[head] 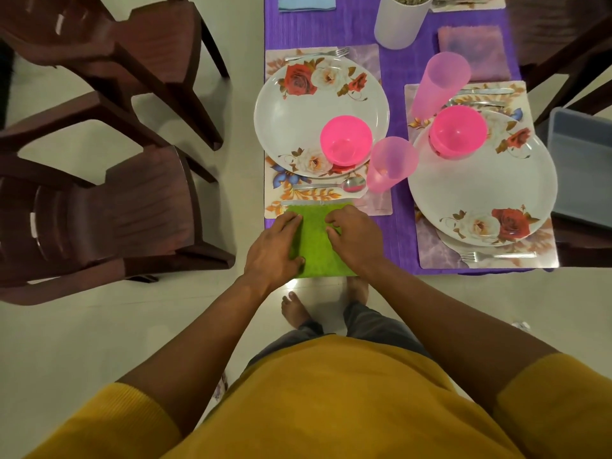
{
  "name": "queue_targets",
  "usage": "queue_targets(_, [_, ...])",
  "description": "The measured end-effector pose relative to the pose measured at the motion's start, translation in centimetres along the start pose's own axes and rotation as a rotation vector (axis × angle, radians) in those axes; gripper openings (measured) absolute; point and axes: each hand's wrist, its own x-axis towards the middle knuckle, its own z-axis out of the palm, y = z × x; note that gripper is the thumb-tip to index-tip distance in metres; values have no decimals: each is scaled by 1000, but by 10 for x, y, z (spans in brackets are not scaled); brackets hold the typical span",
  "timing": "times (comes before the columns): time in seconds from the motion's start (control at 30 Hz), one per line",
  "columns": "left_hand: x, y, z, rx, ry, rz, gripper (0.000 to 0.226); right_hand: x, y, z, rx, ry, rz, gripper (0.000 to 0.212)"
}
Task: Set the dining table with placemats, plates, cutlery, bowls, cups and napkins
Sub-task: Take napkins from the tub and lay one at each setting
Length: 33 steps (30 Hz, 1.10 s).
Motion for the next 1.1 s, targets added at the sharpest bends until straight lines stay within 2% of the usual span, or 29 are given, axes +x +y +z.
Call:
queue_targets(0.1, [0,1,1,3,-7,-5,96,6,-3,0,-30,6,27,10])
queue_targets(0.4, [1,-5,3,5,-14,3,96,2,1,-3,27,-16,87,11])
queue_targets(0.67, [-2,-12,8,-33,5,35,98,-28,3,-16,39,-74,-25,3])
queue_targets(0.7, [-3,-14,8,-42,9,44,100,-33,5,-16,31,-91,-52,6])
queue_targets(0.87, [-12,-24,10,30,0,133,112,-51,17,-16,-130,-166,-194,59])
queue_targets(0.97, [-19,-28,13,87,54,200,100,-56,22,-15,-231,-199,-203,66])
queue_targets(1.1, [-29,-31,20,130,124,308,62,-65,23,-10,-278,-148,-198,55])
